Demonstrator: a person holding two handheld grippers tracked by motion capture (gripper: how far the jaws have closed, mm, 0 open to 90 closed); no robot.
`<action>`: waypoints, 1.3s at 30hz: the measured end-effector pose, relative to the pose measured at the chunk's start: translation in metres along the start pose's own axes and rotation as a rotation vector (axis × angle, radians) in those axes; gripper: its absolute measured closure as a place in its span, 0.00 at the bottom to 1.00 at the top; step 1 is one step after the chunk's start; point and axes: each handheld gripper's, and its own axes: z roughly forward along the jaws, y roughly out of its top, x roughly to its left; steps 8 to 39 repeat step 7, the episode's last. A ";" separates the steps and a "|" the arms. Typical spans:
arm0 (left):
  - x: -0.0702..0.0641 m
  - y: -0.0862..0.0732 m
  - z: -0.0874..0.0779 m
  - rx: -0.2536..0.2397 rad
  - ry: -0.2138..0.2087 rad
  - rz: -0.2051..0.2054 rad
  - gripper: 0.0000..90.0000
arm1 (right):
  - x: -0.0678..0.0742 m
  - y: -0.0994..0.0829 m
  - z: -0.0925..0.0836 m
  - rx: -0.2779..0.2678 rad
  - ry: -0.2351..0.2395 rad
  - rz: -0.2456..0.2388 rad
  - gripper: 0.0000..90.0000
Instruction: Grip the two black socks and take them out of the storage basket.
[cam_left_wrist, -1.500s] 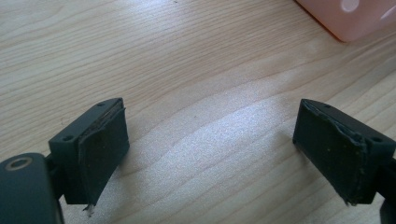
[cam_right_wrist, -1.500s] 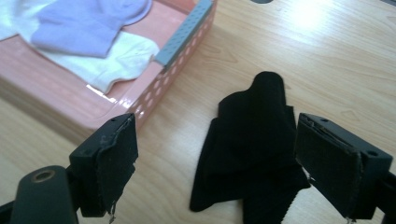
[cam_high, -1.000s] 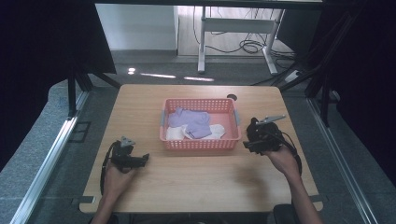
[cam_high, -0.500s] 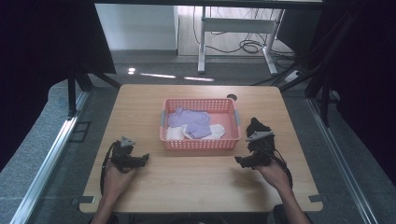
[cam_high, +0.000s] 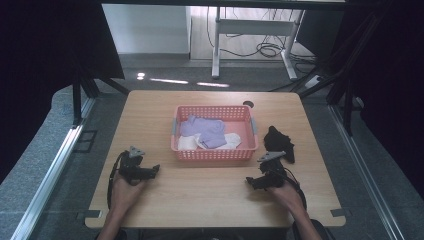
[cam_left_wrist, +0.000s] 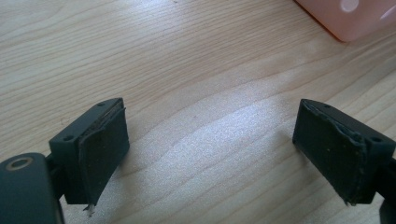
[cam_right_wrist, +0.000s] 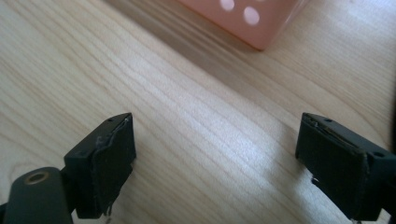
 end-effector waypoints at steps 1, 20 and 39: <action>0.000 0.000 0.000 0.000 0.000 0.000 0.11 | 0.000 -0.001 0.000 -0.008 0.001 -0.002 0.13; 0.000 0.000 0.000 -0.001 -0.001 0.001 0.11 | 0.001 -0.005 0.002 -0.037 0.002 -0.009 0.05; 0.000 0.000 0.000 -0.001 -0.001 0.001 0.11 | 0.001 -0.005 0.002 -0.037 0.002 -0.009 0.05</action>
